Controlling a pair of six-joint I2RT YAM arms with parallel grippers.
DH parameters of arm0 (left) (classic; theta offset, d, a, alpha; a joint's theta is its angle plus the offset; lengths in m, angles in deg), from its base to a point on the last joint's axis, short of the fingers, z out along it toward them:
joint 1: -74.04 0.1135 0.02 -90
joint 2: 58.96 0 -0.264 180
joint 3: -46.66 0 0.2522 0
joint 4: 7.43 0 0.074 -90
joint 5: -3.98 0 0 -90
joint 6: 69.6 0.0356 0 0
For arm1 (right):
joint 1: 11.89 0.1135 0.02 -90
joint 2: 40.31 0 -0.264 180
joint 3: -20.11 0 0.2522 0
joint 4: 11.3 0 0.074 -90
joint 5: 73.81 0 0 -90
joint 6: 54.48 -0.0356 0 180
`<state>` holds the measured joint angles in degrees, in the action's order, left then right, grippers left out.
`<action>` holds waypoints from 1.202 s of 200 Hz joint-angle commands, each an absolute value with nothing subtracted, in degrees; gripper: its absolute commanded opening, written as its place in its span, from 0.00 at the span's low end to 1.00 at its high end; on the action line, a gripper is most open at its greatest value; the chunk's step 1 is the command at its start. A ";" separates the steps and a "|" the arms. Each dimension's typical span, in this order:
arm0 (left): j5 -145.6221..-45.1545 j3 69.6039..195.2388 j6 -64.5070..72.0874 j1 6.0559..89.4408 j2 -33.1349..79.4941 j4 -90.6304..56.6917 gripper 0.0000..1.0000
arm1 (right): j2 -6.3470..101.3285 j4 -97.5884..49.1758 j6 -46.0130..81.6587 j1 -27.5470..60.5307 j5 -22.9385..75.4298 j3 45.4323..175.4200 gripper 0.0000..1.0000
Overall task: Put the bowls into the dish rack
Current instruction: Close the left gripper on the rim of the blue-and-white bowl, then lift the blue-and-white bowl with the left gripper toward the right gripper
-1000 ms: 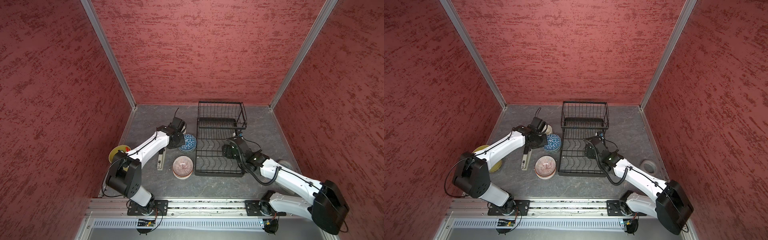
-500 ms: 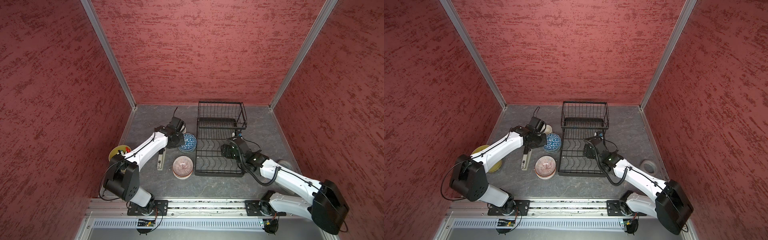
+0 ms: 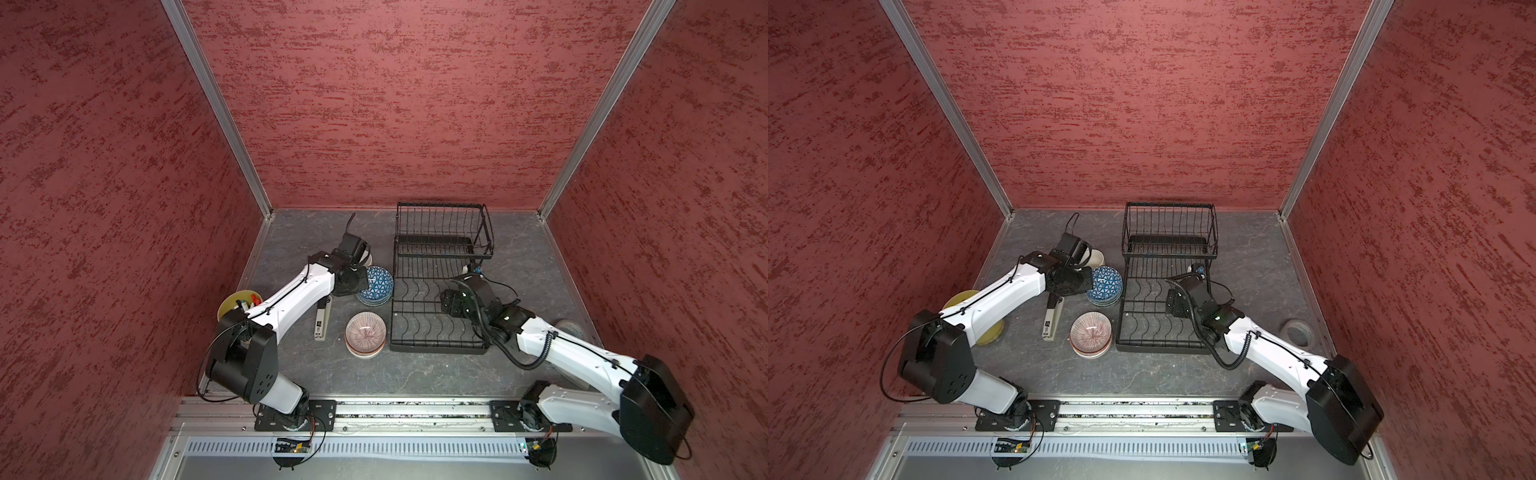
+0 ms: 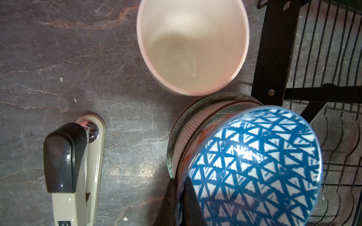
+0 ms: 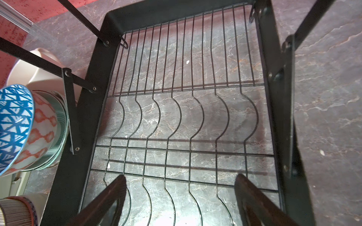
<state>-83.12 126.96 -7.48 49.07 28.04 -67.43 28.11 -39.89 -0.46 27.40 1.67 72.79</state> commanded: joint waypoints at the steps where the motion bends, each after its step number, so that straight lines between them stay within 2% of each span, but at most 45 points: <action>1: -85.67 128.45 -5.71 48.63 26.56 -65.49 0.00 | 28.55 -39.16 -0.49 27.76 1.51 72.55 0.88; 94: -83.29 129.46 -5.89 48.55 27.21 -65.76 0.00 | 29.26 -38.51 0.08 27.75 0.81 72.02 0.89; 160: -91.29 128.93 -8.08 50.13 27.12 -62.12 0.00 | 28.79 -37.81 0.18 27.68 0.68 71.41 0.89; 240: -89.82 128.84 -7.73 50.23 28.94 -63.57 0.00 | 28.51 -37.19 0.17 27.74 0.64 71.14 0.88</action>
